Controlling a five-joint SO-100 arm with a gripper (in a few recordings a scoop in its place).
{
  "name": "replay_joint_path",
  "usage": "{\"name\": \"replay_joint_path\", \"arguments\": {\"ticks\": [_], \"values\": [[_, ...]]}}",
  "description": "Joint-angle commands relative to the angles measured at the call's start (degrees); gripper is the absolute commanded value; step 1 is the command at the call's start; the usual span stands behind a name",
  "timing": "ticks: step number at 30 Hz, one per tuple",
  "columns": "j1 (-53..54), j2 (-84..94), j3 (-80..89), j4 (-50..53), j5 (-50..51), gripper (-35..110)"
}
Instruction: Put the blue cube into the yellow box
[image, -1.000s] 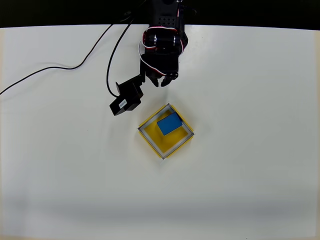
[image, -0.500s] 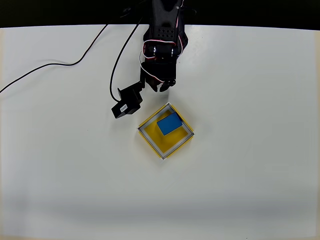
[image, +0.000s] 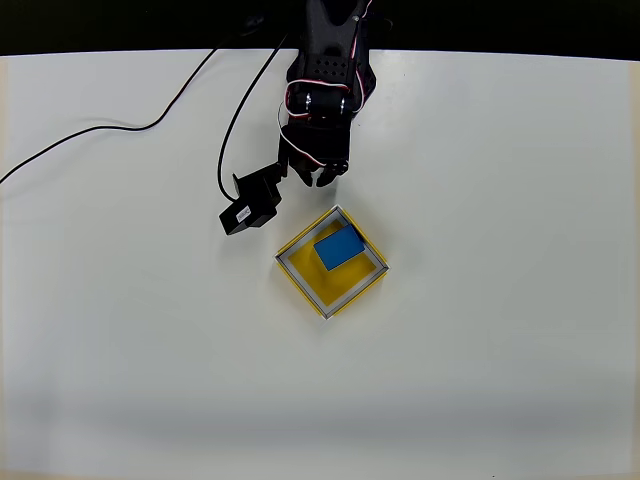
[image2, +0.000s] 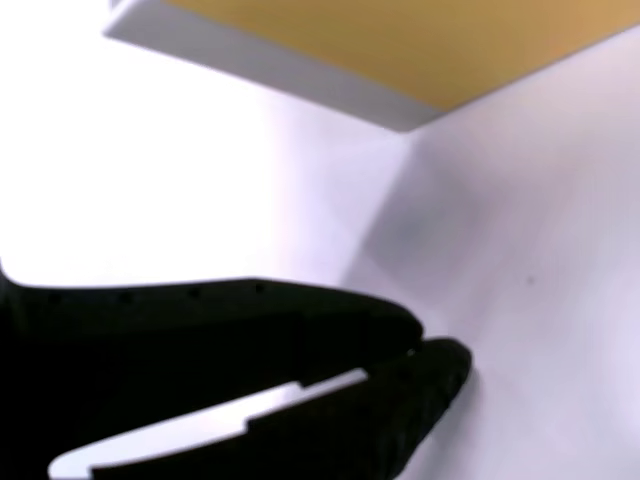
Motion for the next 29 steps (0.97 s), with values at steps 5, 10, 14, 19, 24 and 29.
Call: {"name": "replay_joint_path", "arguments": {"ticks": [5, 10, 14, 19, 24, 29], "values": [[1.32, 1.67, 1.58, 1.05, 0.79, 0], [1.41, 1.67, 1.58, 1.05, 0.79, 0], [1.32, 1.49, 1.58, 0.97, 0.79, 0], [1.32, 1.49, 1.58, 0.97, 0.79, 0], [1.32, 1.49, 1.58, 0.97, 0.79, 0], [1.32, 1.49, 1.58, 0.97, 0.88, 0]]}}
